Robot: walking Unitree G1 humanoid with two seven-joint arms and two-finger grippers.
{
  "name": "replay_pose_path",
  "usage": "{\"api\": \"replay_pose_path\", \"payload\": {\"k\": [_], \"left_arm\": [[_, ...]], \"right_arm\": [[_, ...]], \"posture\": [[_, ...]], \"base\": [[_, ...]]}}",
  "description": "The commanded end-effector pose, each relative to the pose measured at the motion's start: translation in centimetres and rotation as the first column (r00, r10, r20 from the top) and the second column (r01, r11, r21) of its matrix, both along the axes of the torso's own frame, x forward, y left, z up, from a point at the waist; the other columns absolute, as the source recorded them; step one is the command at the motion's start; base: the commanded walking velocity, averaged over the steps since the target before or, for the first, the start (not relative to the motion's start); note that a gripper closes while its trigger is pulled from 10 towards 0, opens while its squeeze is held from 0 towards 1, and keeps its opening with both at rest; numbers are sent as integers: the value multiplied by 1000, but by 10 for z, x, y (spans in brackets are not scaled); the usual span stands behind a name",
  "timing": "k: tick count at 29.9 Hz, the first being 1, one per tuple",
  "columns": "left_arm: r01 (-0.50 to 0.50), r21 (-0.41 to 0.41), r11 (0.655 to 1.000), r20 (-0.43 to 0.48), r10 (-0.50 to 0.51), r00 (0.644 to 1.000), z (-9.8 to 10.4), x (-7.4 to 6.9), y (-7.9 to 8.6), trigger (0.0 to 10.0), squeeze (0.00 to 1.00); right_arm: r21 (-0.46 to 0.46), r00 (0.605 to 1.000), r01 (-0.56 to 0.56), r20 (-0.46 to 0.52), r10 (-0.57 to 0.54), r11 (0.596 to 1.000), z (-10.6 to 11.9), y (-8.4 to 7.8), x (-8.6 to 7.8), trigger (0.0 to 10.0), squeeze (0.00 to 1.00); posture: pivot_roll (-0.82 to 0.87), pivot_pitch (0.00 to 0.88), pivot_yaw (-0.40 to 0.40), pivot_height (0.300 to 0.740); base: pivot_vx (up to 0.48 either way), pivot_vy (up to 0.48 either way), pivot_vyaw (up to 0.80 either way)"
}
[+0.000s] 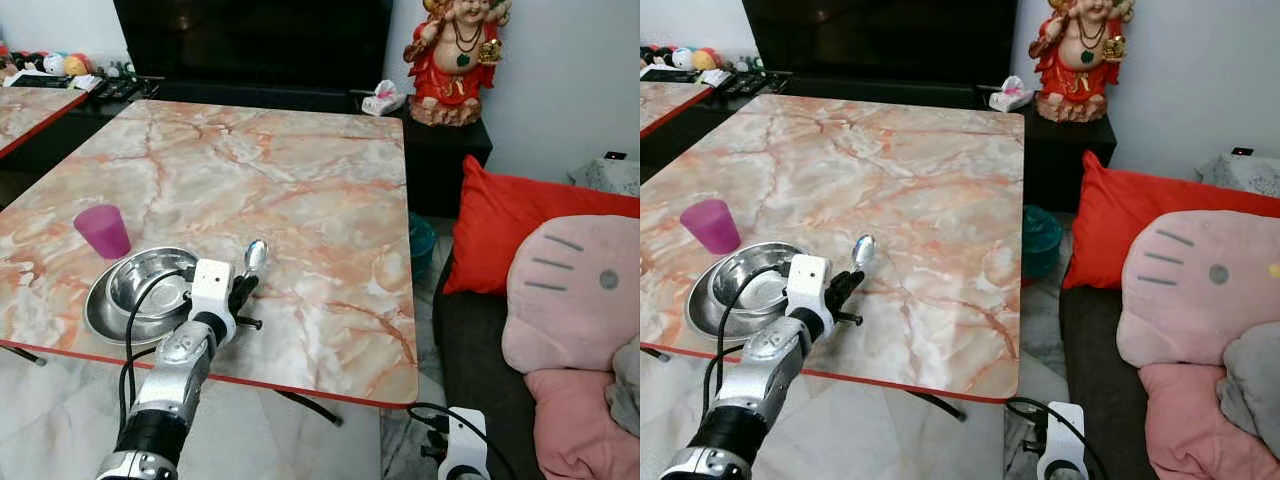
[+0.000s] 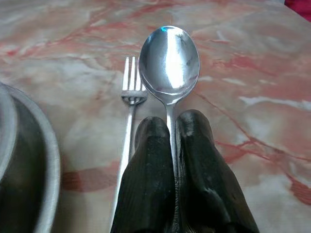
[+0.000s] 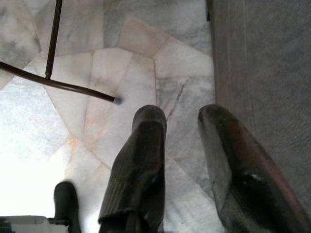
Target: Setting the table
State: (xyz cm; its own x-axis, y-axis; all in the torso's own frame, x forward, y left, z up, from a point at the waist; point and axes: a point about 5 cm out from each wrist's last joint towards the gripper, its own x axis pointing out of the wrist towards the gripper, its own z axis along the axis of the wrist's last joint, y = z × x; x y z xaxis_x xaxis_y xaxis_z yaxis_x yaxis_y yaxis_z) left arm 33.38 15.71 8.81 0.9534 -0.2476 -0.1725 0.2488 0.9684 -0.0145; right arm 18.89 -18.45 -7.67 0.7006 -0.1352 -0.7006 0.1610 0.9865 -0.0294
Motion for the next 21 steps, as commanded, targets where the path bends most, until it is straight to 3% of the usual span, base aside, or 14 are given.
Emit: {"api": "replay_pose_path", "payload": {"k": [1, 21], "left_arm": [[9, 2, 1000, 18, -9, 1000, 4, 5, -3, 10000, 0], [20, 11, 1000, -21, -19, 1000, -5, 10, -6, 10000, 0]], "right_arm": [[-1, 1000, 0, -9, 0, 1000, 0, 0, 0, 10000, 0], [-4, 1000, 5, -10, -5, 1000, -1, -6, -4, 10000, 0]], "posture": [[69, 9, -5, 740], [67, 11, -3, 740]], "base": [[0, 0, 0], [0, 0, 0]]}}
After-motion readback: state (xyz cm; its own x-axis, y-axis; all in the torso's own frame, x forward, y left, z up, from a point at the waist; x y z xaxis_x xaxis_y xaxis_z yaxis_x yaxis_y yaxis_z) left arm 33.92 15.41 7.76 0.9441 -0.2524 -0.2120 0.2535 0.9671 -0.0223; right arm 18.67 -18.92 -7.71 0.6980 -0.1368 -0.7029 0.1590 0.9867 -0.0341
